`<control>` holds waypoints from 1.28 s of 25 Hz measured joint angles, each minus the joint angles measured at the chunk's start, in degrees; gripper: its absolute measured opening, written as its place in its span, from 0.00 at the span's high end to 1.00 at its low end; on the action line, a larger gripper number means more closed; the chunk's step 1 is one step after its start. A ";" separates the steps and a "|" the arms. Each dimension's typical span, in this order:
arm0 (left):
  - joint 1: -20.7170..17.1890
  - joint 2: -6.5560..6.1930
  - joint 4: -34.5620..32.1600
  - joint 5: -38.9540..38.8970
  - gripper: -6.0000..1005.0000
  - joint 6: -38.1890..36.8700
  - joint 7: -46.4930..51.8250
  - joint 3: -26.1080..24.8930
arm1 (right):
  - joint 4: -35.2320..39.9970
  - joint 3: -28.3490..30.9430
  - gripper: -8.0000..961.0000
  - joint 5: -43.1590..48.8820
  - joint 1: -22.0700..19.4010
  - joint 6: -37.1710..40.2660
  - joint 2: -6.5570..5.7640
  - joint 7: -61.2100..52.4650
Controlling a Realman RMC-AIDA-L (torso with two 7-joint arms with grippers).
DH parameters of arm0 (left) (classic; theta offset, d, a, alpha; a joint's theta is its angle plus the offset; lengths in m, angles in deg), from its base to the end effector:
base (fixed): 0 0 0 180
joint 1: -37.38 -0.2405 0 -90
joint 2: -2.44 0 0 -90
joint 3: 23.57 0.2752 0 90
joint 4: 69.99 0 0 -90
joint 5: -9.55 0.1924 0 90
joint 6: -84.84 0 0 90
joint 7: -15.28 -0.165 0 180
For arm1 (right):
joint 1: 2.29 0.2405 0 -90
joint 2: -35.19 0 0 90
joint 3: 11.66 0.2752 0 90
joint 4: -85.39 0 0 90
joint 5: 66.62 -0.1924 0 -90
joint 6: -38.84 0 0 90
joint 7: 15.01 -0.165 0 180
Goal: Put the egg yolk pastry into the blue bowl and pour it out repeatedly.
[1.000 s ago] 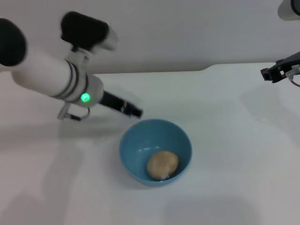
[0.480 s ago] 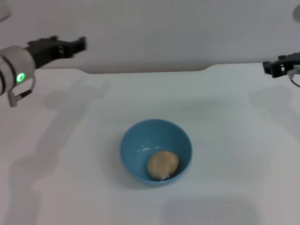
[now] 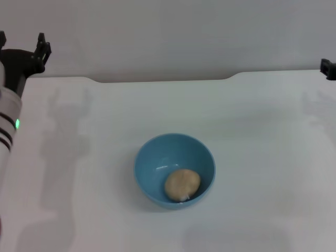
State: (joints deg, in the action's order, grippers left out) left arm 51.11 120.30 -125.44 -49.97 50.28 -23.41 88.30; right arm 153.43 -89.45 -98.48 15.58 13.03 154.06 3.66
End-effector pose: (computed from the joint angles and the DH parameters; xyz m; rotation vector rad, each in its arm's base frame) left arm -0.2738 0.3818 0.0114 -1.4844 -0.5253 -0.4844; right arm 0.3038 0.4077 0.0406 -1.7094 1.0117 0.2512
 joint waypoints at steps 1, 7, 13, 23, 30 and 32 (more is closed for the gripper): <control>0.64 0.02 2.72 1.41 0.22 -3.92 1.53 2.23 | -1.48 -0.72 0.62 -0.03 -0.33 3.01 0.06 0.02; 6.88 0.25 24.70 11.02 0.22 -27.21 24.11 12.35 | -6.31 -13.08 0.62 0.89 -5.13 28.56 0.19 0.03; 7.67 0.13 32.44 11.84 0.22 -27.68 38.87 14.13 | -25.28 -29.69 0.62 7.35 -4.96 71.96 0.46 0.05; 5.57 0.54 35.92 14.02 0.22 -26.57 40.55 14.52 | -48.45 -37.56 0.62 -1.49 -1.45 99.57 0.67 -14.47; 4.84 0.48 39.01 13.84 0.22 -24.70 40.59 10.96 | -55.61 -35.95 0.62 -1.60 -1.40 95.80 0.46 -23.94; 4.76 0.47 39.06 13.85 0.22 -23.96 40.73 10.95 | -56.05 -35.32 0.62 -1.62 -1.56 95.08 0.50 -24.28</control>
State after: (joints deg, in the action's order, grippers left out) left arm 55.87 120.77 -86.37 -36.12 26.32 17.32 99.25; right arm 97.38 -124.77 -100.10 14.03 108.11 154.56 -20.62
